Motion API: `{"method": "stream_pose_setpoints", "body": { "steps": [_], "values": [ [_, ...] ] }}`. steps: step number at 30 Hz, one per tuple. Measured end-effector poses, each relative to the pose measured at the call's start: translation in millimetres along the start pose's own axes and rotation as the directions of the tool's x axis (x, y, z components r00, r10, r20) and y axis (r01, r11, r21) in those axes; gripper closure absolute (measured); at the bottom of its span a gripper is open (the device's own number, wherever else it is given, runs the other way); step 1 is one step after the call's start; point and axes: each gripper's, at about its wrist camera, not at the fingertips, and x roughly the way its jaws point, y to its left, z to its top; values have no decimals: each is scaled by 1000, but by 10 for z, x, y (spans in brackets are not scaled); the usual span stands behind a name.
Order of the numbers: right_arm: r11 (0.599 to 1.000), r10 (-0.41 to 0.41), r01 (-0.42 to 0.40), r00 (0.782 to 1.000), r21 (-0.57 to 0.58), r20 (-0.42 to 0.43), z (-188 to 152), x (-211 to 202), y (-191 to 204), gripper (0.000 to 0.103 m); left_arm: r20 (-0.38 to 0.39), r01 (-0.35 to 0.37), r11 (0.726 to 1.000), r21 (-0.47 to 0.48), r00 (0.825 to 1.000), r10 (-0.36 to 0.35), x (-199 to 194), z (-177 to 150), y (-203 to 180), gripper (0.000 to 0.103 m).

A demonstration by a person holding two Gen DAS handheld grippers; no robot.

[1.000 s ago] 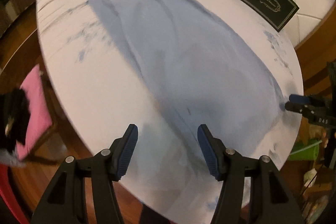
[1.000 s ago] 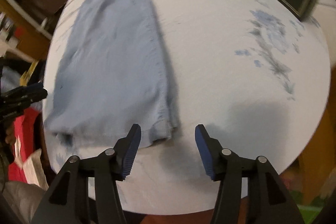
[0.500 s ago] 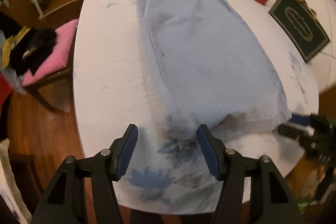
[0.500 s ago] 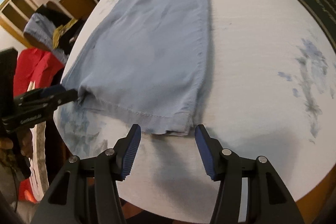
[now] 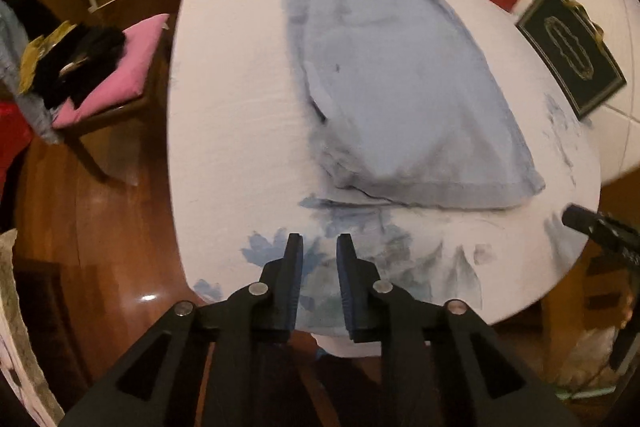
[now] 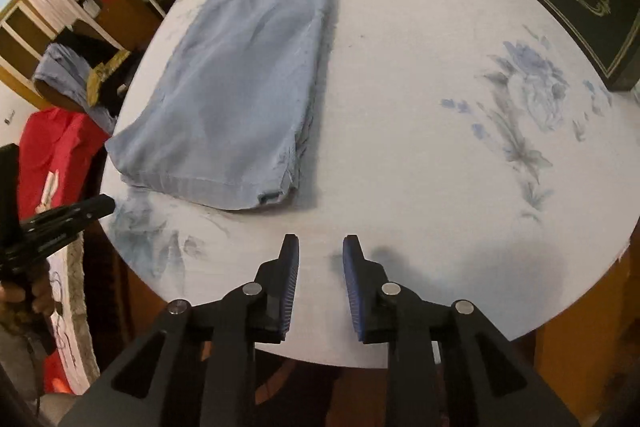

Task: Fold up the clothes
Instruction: 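Pinch the cuff with the right tool while the left tool pinches the other cuff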

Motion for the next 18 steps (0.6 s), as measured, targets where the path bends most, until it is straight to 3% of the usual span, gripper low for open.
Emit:
{"method": "stream_pose_setpoints", "body": {
  "steps": [1, 2, 3, 5, 6, 8, 14, 17, 18],
  "values": [
    [1000, 16, -15, 1000, -7, 18, 1, -37, 22, 80, 25, 9, 1000, -6, 1000, -8, -65, 5, 9, 69],
    [999, 31, -30, 999, -16, 36, 3, -75, 45, 80, 50, 14, 1000, -10, 999, -14, -132, 5, 25, 54],
    [999, 43, -41, 997, -33, 56, 10, -118, 78, 80, 73, 18, 1000, -8, 997, -18, -169, 23, 12, 50],
    [996, 68, -62, 993, -71, 92, 70, -135, 193, 73, 115, 25, 1000, 1, 993, -25, -217, 77, -38, 50],
    [994, 79, -70, 991, -88, 107, 109, -125, 254, 60, 114, 19, 1000, 14, 993, -20, -203, 94, -63, 50],
    [995, 63, -54, 992, -89, 108, 195, -22, 342, 47, 96, 1, 999, 46, 995, -5, -120, 122, -103, 50],
    [999, 48, -48, 998, -7, 32, 302, 363, 384, 47, 35, 46, 995, 91, 998, -49, 204, 402, -61, 51],
    [1000, 18, -18, 1000, 18, 6, 334, 514, 360, 48, -10, 35, 992, 118, 999, -34, 333, 419, -157, 96],
    [1000, 12, -12, 1000, 27, 1, 342, 555, 348, 52, -9, 26, 994, 110, 1000, -25, 332, 416, -169, 96]
  ]
}}
